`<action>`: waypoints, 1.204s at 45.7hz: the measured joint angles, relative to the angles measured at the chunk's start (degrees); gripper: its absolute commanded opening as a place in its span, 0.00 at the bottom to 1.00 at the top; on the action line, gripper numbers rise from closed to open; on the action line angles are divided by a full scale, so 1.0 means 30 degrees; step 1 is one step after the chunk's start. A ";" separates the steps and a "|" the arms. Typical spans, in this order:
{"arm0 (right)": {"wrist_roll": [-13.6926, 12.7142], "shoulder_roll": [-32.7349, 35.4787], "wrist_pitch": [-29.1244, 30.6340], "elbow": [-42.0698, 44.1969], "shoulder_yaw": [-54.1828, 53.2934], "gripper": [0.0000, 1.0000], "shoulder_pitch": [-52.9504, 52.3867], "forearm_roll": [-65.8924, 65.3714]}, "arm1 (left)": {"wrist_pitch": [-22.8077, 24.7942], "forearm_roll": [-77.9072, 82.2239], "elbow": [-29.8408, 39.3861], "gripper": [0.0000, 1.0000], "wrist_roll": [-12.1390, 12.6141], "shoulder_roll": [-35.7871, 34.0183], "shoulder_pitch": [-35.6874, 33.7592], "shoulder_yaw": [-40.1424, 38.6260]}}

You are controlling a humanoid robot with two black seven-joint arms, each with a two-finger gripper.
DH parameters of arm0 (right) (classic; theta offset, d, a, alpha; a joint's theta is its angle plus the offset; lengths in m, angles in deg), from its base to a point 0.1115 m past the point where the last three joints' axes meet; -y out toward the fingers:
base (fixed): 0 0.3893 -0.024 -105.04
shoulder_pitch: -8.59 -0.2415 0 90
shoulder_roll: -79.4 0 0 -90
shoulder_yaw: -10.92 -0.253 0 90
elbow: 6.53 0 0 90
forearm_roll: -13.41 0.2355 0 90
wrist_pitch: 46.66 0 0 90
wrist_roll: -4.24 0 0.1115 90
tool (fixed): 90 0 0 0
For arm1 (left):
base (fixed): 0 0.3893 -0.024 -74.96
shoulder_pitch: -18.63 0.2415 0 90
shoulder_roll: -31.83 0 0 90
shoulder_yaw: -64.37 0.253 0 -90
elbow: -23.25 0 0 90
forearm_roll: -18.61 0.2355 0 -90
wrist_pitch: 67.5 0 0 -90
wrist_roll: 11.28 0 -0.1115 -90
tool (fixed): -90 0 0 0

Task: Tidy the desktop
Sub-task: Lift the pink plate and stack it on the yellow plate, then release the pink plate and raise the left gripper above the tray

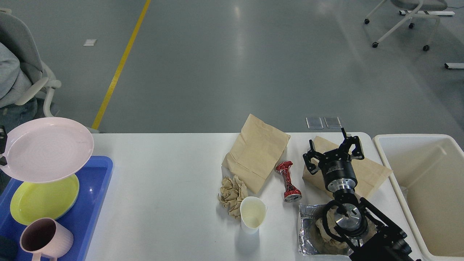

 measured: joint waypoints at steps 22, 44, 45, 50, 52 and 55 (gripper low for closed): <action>0.0000 0.0000 0.0003 0.0000 0.0000 1.00 0.0000 0.0000 | -0.0393 -0.0366 -1.0242 0.00 0.0174 -0.0897 1.4560 -0.9612; 0.0001 0.0001 0.0005 0.0000 0.0002 1.00 0.0000 -0.0001 | -0.2436 -0.0385 -1.2733 0.00 0.0504 0.0437 1.8553 -1.3034; 0.0001 0.0000 0.0008 0.0000 0.0002 1.00 0.0000 -0.0001 | -0.2458 -0.0387 -1.2736 0.00 0.0544 0.0471 1.8557 -1.3057; 0.0004 0.0001 0.0009 0.0000 0.0002 1.00 0.0000 -0.0001 | -0.2586 -0.0399 -1.2743 0.00 0.0816 0.0643 1.8708 -1.3178; 0.0005 0.0000 0.0009 0.0000 0.0002 1.00 0.0000 0.0000 | -0.2658 -0.0400 -1.2743 0.00 0.0903 0.0708 1.8807 -1.3273; 0.0006 0.0000 0.0008 0.0000 0.0002 1.00 0.0000 -0.0001 | -0.2768 -0.0400 -1.2742 0.10 0.1022 0.0789 1.8952 -1.3401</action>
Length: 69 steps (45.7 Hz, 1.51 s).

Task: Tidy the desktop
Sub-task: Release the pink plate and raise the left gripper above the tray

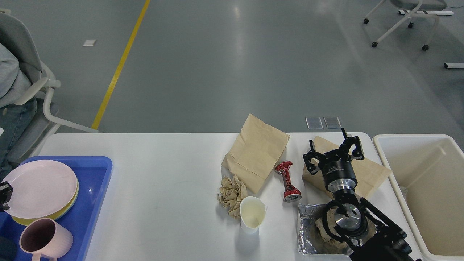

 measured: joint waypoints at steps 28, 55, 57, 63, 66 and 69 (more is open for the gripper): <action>0.0000 0.0000 -0.0008 0.0000 -0.0005 1.00 0.0000 0.0000 | -0.1432 0.0035 0.0168 0.95 -0.0062 -0.0103 -0.0405 -0.0103; -0.0001 0.0000 -0.0009 0.0000 0.0001 1.00 -0.0001 0.0001 | -0.0352 0.0040 0.0561 0.96 -0.0155 -0.2272 -0.3481 -1.1423; -0.0001 0.0000 -0.0009 0.0000 0.0001 1.00 -0.0001 0.0000 | -0.0354 0.0035 0.0559 0.96 -0.0208 -0.2210 -0.2527 -1.3729; -0.0001 0.0000 -0.0009 0.0000 0.0002 1.00 -0.0001 0.0000 | -0.0046 0.0030 0.0555 0.96 -0.1509 -0.1129 0.1233 -2.3176; -0.0001 0.0000 -0.0009 0.0000 0.0002 1.00 -0.0001 0.0000 | 0.0271 0.0017 0.0556 0.96 -0.2656 -0.0234 0.3126 -2.8302; -0.0002 0.0000 -0.0009 0.0000 0.0002 1.00 -0.0001 -0.0002 | 0.0604 0.0019 0.0563 0.96 -0.3424 0.0935 0.4859 -3.2613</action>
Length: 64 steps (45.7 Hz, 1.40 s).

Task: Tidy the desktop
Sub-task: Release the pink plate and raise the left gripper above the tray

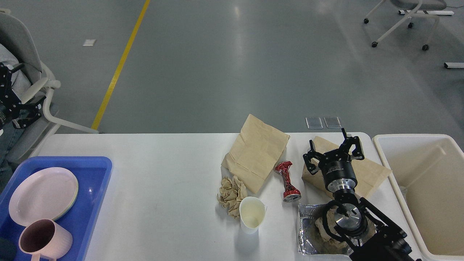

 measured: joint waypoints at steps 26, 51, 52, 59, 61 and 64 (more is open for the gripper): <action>-0.0015 0.0000 0.0001 0.0000 -0.0002 1.00 0.0000 0.0002 | -0.1324 0.0349 0.1563 0.96 -0.0481 0.6194 0.2482 -0.6098; 0.0002 -0.0001 0.0001 0.0000 -0.0005 1.00 0.0000 0.0002 | -0.1479 0.0178 0.1441 0.96 -0.3314 0.6840 0.2578 -0.6410; 0.0002 0.0000 0.0001 0.0000 -0.0004 1.00 0.0000 0.0002 | -0.1439 0.0180 0.1463 0.96 -0.3796 0.6967 0.2607 -0.6378; 0.0002 0.0000 0.0001 0.0000 -0.0002 1.00 0.0000 0.0000 | -0.0955 0.0176 0.1815 0.96 -0.4974 0.7830 0.3956 -0.6380; 0.0002 -0.0001 0.0001 0.0000 -0.0002 1.00 0.0000 0.0002 | -0.0620 0.0179 0.2183 0.96 -0.5049 0.7984 0.4416 -0.6415; 0.0002 -0.0001 0.0001 0.0000 -0.0002 1.00 0.0000 0.0004 | -0.0241 0.0174 0.2879 0.96 -0.5063 0.8093 0.4943 -0.6345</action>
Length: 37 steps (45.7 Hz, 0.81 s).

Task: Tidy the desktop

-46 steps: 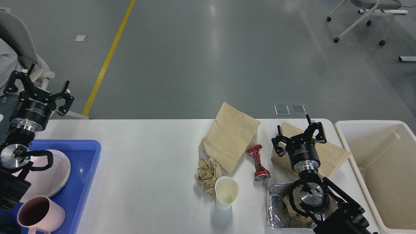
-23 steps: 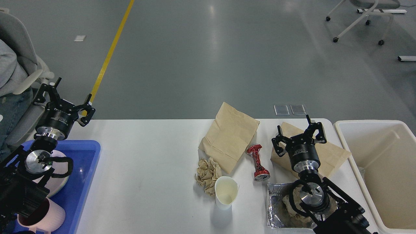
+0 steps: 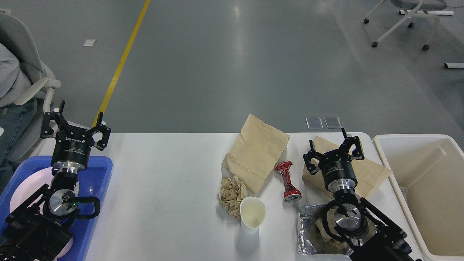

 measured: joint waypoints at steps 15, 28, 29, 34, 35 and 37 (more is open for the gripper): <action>-0.0015 0.0000 0.0000 0.0000 0.0000 1.00 0.0000 0.0000 | -0.0740 0.0200 0.2822 0.96 0.0269 0.0158 0.1948 0.0591; -0.0010 0.0000 0.0008 0.0000 0.0000 1.00 -0.0015 -0.0002 | -0.3336 0.0251 0.3591 0.96 0.0705 -0.0556 0.1880 0.0690; -0.0007 0.0001 0.0009 0.0000 0.0000 1.00 -0.0019 -0.0003 | -0.3487 0.0257 0.3591 0.96 0.0788 -0.0621 0.1860 0.0703; 0.0000 0.0000 0.0013 0.0000 0.0000 1.00 -0.0027 -0.0002 | -0.3763 0.0306 0.3601 0.96 0.0894 -0.0710 0.1846 0.0768; 0.0000 0.0001 0.0012 0.0000 0.0000 1.00 -0.0027 -0.0002 | -0.3758 0.0324 0.3611 0.96 0.0876 -0.0680 0.1858 0.0769; 0.0000 0.0001 0.0012 0.0000 0.0000 1.00 -0.0027 -0.0002 | -0.3620 0.0365 0.3616 0.96 0.0790 -0.0580 0.1914 0.0767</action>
